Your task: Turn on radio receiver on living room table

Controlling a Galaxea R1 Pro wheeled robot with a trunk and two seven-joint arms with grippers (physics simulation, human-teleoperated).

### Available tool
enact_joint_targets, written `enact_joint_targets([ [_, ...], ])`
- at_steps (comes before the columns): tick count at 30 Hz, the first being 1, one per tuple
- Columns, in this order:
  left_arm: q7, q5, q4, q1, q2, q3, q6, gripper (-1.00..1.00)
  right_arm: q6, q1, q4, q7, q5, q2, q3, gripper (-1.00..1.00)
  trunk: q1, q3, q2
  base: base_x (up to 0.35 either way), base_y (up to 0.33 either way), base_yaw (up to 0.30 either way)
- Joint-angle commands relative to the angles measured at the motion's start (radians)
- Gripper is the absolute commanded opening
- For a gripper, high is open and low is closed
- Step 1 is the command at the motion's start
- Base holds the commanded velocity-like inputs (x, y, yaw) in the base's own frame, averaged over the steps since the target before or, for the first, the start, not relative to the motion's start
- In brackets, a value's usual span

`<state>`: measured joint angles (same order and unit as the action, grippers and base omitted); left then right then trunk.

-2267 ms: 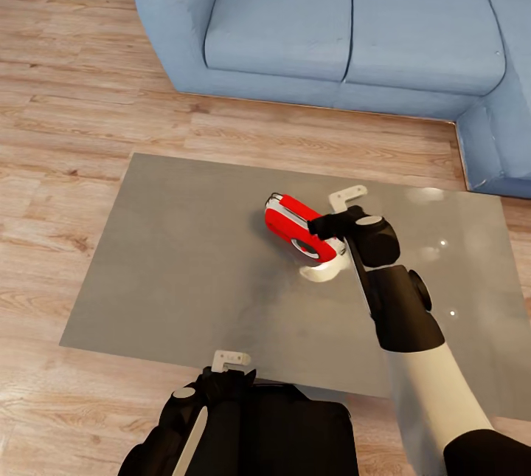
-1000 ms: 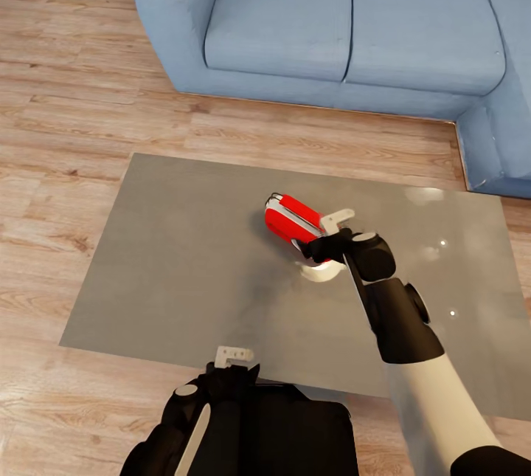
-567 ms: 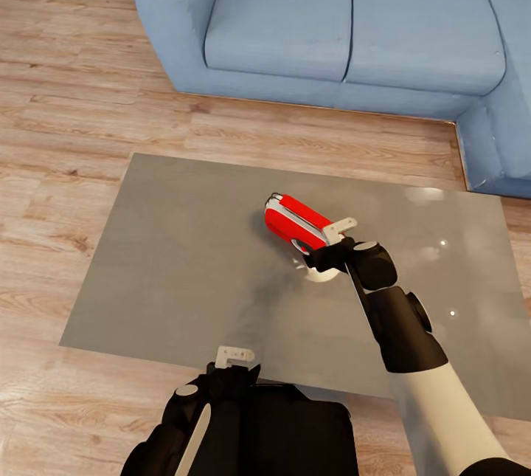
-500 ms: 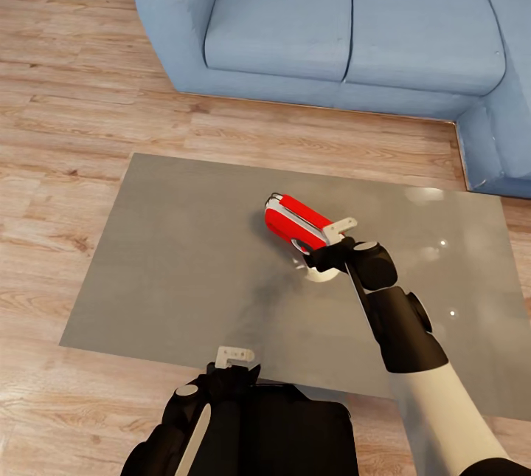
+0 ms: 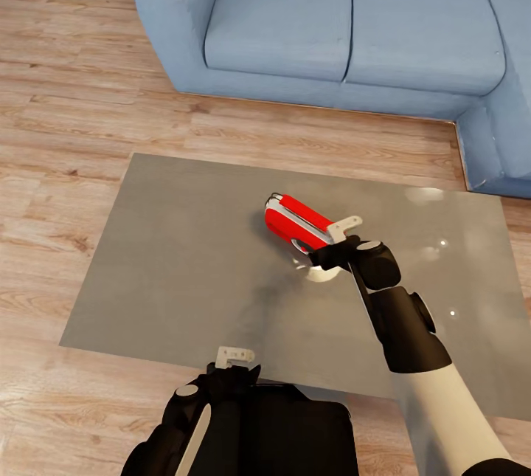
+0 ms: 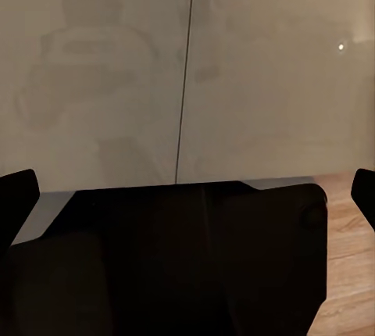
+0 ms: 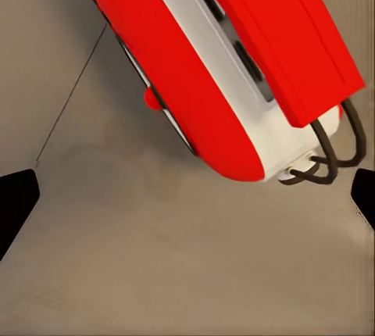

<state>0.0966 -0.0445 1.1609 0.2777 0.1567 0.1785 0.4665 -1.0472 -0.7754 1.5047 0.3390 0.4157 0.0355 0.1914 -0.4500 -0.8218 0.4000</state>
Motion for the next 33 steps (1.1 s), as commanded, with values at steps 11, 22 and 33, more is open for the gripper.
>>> enact_joint_targets([
  [11, 0.0, -0.001, -0.002, 0.0, 0.001, 0.0, 0.001, 1.0, 0.0, 0.001, 0.005, 0.0, 0.107, -0.001, -0.003, 1.0, 0.0, 0.0, 0.0, 0.0, 0.0, 0.0],
  [22, 0.0, -0.002, -0.003, 0.0, 0.001, 0.001, 0.001, 1.0, 0.0, -0.015, 0.002, 0.004, 0.112, -0.002, -0.002, 1.0, 0.0, 0.0, 0.0, 0.0, 0.0, 0.0],
  [33, 0.0, 0.0, -0.009, 0.0, 0.001, 0.001, 0.001, 1.0, 0.0, -0.114, -0.014, 0.011, 0.124, -0.002, 0.001, 1.0, 0.0, 0.0, 0.0, 0.0, 0.0, 0.0],
])
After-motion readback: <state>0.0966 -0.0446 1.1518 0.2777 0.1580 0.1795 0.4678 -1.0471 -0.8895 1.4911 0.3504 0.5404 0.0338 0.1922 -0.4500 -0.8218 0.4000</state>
